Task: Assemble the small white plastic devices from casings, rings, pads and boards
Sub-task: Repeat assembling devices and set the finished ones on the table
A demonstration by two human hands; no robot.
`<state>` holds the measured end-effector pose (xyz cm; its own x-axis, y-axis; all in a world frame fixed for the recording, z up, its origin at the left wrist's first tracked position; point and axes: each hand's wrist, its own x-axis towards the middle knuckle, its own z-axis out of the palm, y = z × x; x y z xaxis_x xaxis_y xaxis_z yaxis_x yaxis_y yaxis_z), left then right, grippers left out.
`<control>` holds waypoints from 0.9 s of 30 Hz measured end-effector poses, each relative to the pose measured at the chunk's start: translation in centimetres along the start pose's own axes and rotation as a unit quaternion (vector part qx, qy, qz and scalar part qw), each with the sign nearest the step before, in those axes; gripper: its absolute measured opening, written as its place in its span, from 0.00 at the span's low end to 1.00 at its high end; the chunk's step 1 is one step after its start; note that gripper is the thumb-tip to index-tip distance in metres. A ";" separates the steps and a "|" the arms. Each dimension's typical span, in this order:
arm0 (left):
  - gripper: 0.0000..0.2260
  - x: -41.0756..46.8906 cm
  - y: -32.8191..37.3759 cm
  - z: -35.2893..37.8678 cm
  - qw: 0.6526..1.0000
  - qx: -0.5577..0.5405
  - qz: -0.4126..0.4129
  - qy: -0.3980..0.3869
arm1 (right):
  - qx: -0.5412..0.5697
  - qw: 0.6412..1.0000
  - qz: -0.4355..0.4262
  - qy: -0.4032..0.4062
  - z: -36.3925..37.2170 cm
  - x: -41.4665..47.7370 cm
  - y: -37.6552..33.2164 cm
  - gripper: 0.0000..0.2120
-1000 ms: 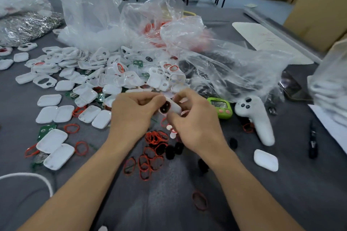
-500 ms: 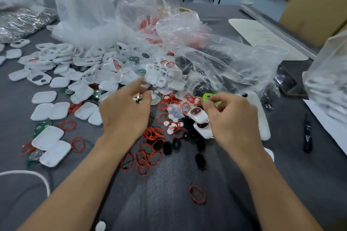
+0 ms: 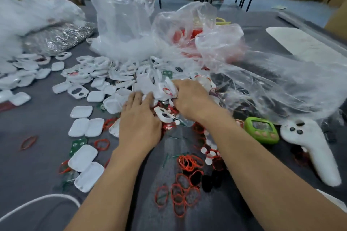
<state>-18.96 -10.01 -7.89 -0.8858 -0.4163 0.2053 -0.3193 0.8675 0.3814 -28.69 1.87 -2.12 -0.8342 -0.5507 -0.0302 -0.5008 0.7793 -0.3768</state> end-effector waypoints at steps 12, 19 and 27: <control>0.19 0.3 0.7 -1.0 0.910 -0.378 -0.136 0.099 | -0.035 0.984 0.084 0.150 0.1 -3.1 1.1 0.18; 0.24 0.7 0.4 -1.8 0.804 -0.550 -0.194 0.115 | 0.099 0.991 -0.002 0.093 0.7 -4.8 0.3 0.22; 0.26 0.5 -0.1 -1.6 0.882 -0.431 -0.165 0.093 | 0.079 0.993 0.019 0.082 1.1 -4.1 1.0 0.08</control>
<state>-18.81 -10.69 -6.37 -0.6970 -0.7138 0.0687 -0.1035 0.1949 0.9753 -25.50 4.56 -3.41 -0.8847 -0.4553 0.0998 -0.4368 0.7349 -0.5188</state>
